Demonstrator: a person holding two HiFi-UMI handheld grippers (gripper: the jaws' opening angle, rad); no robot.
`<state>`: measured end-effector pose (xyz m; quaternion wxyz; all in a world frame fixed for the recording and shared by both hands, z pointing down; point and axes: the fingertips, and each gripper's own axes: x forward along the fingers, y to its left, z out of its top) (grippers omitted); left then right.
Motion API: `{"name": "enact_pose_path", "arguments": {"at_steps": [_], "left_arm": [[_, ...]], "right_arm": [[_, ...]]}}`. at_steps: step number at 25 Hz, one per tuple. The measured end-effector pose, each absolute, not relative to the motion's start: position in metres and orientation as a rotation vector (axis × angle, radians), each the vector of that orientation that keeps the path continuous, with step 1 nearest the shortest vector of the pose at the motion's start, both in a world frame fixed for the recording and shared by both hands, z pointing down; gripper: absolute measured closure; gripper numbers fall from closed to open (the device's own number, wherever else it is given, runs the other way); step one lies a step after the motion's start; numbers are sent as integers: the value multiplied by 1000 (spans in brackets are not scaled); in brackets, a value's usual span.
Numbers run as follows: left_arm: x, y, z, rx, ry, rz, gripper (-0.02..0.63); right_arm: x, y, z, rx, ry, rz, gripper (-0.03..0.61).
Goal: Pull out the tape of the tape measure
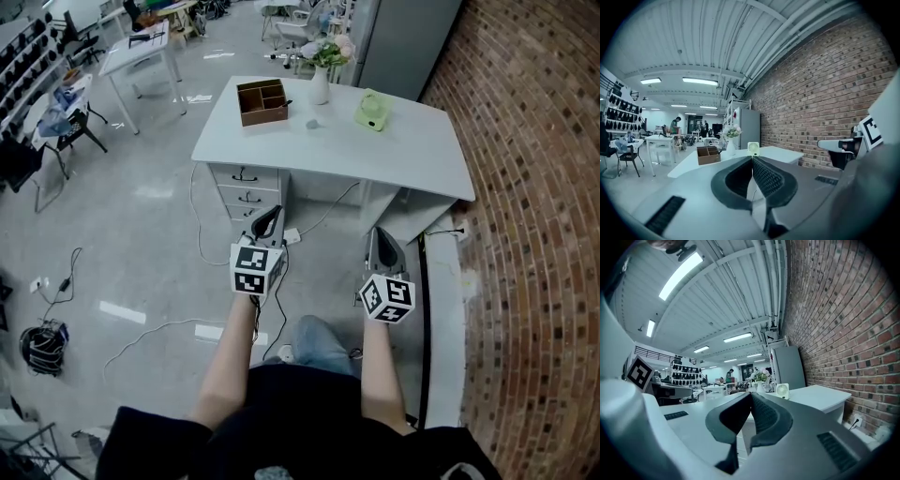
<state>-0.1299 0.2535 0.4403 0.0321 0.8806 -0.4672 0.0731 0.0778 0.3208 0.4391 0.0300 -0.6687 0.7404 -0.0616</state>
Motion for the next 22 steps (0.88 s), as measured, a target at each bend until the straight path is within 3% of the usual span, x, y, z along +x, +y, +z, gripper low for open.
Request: {"name": "enact_pose_path", "arguments": {"at_steps": [11,22], "left_arm": [[-120,200,454,2701,-1419,243,591],[-95,70,479,2652,-1451,282,591]], "right_arm": [[86,271,439,-2068,2281,-171,580],[115,124,455,-2053,2339,-190,580]]}}
